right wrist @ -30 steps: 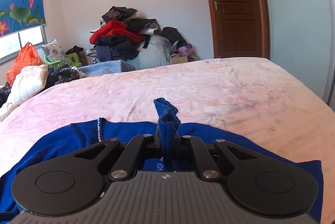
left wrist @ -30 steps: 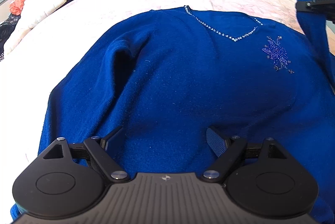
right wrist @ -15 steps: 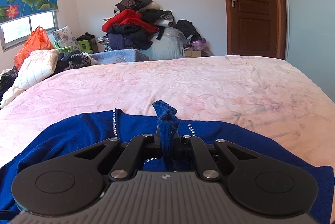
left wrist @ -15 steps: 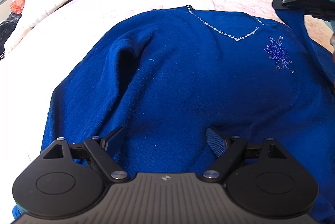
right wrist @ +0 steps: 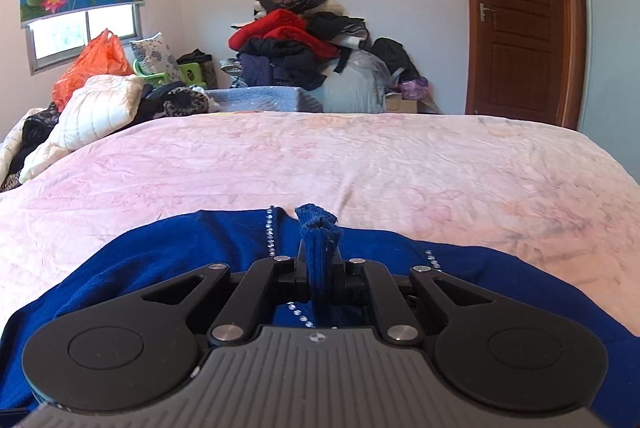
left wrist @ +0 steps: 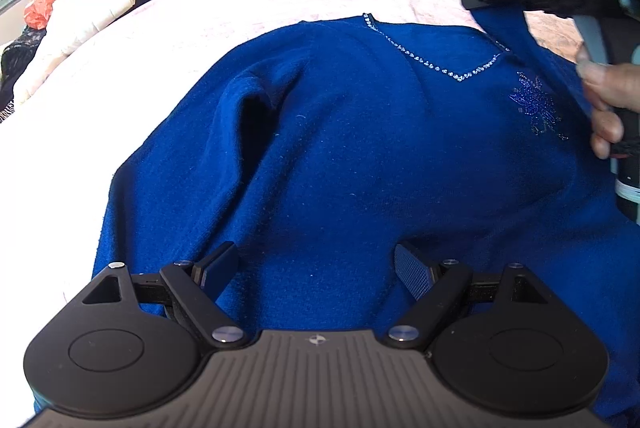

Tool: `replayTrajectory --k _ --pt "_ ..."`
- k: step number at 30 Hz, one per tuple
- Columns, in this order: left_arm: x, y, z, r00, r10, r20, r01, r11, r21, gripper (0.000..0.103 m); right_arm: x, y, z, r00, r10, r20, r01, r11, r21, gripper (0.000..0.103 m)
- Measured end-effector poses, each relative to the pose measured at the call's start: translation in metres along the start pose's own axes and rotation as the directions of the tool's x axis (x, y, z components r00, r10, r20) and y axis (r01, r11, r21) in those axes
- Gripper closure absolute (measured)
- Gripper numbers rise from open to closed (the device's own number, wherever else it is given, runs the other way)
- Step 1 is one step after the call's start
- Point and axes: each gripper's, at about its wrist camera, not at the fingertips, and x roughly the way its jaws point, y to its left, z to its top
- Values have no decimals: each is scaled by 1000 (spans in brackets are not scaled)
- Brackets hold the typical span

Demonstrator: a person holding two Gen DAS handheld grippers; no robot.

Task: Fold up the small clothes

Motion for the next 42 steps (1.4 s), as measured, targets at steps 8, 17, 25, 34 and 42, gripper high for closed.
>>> replayTrajectory --k 8,17,25,34,42 --pt "-1 7 -1 1000 5 -2 -5 1000 -12 18 9 28 2 999 43 -9 -43 997 -57 92" --pt "-1 10 -1 1000 12 -7 -13 1000 -18 18 21 48 0 997 67 -41 -70 994 -88 92" --pt "-8 11 -1 1000 20 -2 -20 1000 -13 18 32 67 2 993 100 -62 -106 989 -104 92" --pt "-18 21 -2 999 39 18 -38 999 -29 18 45 87 2 987 137 -83 -145 985 -97 92" --pt "-16 28 -1 999 53 9 -52 998 -40 18 49 101 -3 982 169 -89 -178 979 -103 92"
